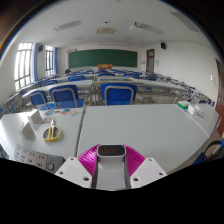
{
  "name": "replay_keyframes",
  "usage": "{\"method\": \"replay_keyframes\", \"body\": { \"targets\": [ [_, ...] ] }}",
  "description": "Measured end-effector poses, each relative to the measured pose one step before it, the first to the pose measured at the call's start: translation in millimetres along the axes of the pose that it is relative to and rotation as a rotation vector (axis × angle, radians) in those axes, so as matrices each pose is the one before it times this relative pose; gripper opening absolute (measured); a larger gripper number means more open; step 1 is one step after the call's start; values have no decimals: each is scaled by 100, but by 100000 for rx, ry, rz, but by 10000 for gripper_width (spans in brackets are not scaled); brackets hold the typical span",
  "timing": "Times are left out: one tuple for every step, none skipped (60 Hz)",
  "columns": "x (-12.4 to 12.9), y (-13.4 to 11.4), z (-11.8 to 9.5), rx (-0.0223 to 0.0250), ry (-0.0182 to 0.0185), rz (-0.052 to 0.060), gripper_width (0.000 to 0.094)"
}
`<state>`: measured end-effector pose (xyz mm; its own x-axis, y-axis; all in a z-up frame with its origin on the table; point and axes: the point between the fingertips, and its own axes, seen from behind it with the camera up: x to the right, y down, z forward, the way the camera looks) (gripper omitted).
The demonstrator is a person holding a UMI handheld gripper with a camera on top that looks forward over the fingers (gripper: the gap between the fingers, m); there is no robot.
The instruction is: Unplug charger
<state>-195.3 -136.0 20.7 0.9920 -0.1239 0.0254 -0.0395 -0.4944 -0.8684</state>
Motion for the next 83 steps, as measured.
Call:
{"method": "replay_keyframes", "body": {
  "targets": [
    [-76,-115,-29,-1133,-134,93,394],
    [33,493,333,-252,-205,100,402],
    [103,177,162,-323,-193,51,413],
    [46,75,123,-109,-77,124,420],
    [87,45,85,-27,23,140,429],
    [58,-45,60,313,-45,77,441],
    [65,-91,57,373,-78,-33,466],
    [76,-277,-69,118,-32,-131,513],
    [59,-119,-34,544,119,-268,570],
    [40,-115,-19,510,128,-369,627],
    [0,-120,-18,394,13,-491,682],
    [-36,-110,-42,210,-128,-551,726],
    [-35,-101,-75,121,-114,-570,773],
    [-25,-135,-98,120,-93,-559,804],
    [-1,-167,-142,187,-7,-499,839],
    [0,-175,-203,243,-96,-391,862],
    [-92,-154,-252,177,-419,-353,862],
    [7,-167,-285,165,84,-190,855],
    [1,-162,-345,150,80,-130,853],
    [-16,-172,-388,192,51,-64,849],
    [-33,-189,-438,163,-32,-57,849],
    [-75,-183,-479,170,-62,-112,852],
    [159,-264,-703,-80,-260,-201,848],
    [-101,-173,-565,130,-212,-207,847],
    [-110,-144,-589,45,-287,-184,848],
    [-143,-139,-607,-33,-327,-224,848],
    [-176,-112,-670,-115,-289,-248,849],
    [-174,-94,-703,-83,-269,-251,849],
    [-144,-97,-734,-20,-222,-248,851],
    [-182,-152,-774,146,-93,-260,852],
    [-81,-115,-721,-15,93,-215,851],
    [-171,-112,-722,-14,81,-103,852],
    [-217,-78,-726,-47,20,72,852],
    [-230,-79,-741,-14,-116,95,849],
    [-278,-121,-770,29,-232,106,849],
    [-261,-111,-808,166,-238,159,852],
    [-99,-118,-1043,242,-176,257,855],
    [-247,-90,-822,184,-20,255,854],
    [-178,-55,-921,112,130,82,852],
    [-208,-55,-832,102,232,43,851],
    [-178,-21,-832,0,318,-3,852],
    [-132,-24,-820,81,340,47,853],
    [-153,-56,-820,214,394,57,852],
    [-105,-57,-799,299,400,41,853],
    [-74,-45,-800,277,503,83,854],
    [-84,7,-815,133,600,146,851],
    [31,-17,-754,77,444,151,851],
    [-86,31,-723,107,395,68,850],
    [-87,13,-701,140,330,58,850],
    [4,-73,-1008,-81,277,55,852],
    [-114,87,-660,-23,434,72,851],
    [-42,122,-619,-66,450,-56,850],
    [-56,48,-596,-36,266,-77,850],
    [-83,29,-534,24,308,-103,850],
    [-40,84,-516,64,363,-90,851],
    [-38,81,-507,59,348,-86,851],
    [-66,102,-467,-14,335,-127,852],
    [-58,107,-445,-47,271,-220,851],
    [-65,142,-766,-9,221,-171,852],
    [-103,35,-375,22,197,-144,852],
    [-65,63,-360,120,173,-182,851],
    [-51,118,-279,55,47,-190,849],
    [-111,24,-320,7,-5,-14,851],
    [-77,48,-284,-33,6,94,853],
    [-29,48,-259,79,23,235,853],
    [-20,-10,-245,158,77,219,852],
    [-9,6,-209,204,191,47,854],
    [117,84,-243,314,233,-46,853],
    [25,-50,-203,257,192,-182,854],
    [19,-32,-181,78,123,-156,852],
    [10,0,-181,-35,98,-86,852],
    [30,-34,-193,92,96,-79,854],
    [27,-51,-158,211,75,-49,854],
    [3,-58,-166,130,-15,-29,851],
    [6,-22,-129,-84,-99,-75,851],
    [-24,4,-139,-189,-182,-118,852],
    [-43,11,-113,-164,-228,-69,851],
    [-23,9,-120,-189,-268,28,852],
    [-67,35,-68,-204,-252,42,852],
    [-77,41,-52,-187,-220,-41,853],
    [-46,61,-75,-236,-233,-91,851],
    [-68,63,-52,-270,-224,-88,852],
    [-45,83,-79,-295,-239,-21,853]
  ]
}}
